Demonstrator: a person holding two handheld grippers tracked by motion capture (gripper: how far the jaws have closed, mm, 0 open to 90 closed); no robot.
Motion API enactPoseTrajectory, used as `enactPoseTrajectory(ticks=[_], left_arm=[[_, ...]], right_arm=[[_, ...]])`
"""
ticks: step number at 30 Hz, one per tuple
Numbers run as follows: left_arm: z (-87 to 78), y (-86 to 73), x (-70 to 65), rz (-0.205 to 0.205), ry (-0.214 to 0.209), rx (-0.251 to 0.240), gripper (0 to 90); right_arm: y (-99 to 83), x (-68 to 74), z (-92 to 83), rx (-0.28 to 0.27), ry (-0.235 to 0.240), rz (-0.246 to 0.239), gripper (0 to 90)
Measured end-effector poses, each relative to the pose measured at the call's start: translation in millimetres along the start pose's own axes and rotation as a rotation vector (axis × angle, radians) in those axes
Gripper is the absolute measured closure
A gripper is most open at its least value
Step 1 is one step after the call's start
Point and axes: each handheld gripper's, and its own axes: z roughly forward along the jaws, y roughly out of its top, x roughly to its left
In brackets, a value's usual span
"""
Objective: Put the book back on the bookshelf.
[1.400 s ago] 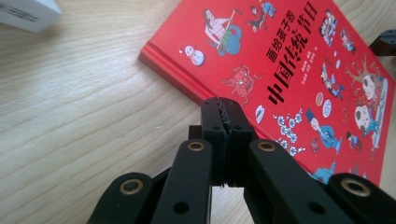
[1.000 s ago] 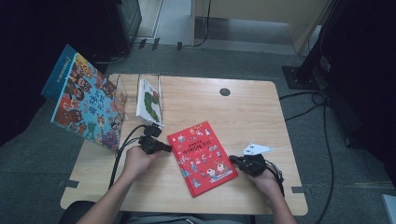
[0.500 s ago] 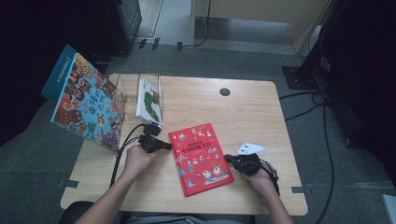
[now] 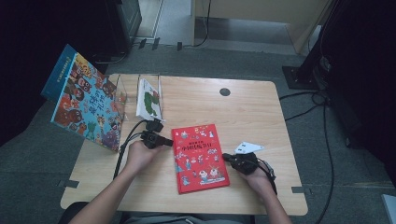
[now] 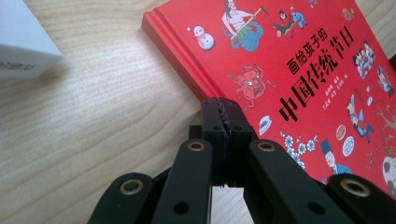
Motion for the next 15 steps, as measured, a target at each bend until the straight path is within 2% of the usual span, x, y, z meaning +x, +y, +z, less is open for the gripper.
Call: enactPoseTrajectory(ticks=[6,15], left_arm=[[1.9,-0.2,5.5,-0.043,-0.029,-0.035,90.0],[3.4,-2.4,9.0,-0.073,-0.043,-0.072,90.0]], right_arm=[[2.4,0.3,3.0,-0.001,-0.008,0.005,90.0],[6.3,-1.9,7.2,-0.002,-0.008,0.025,90.0]])
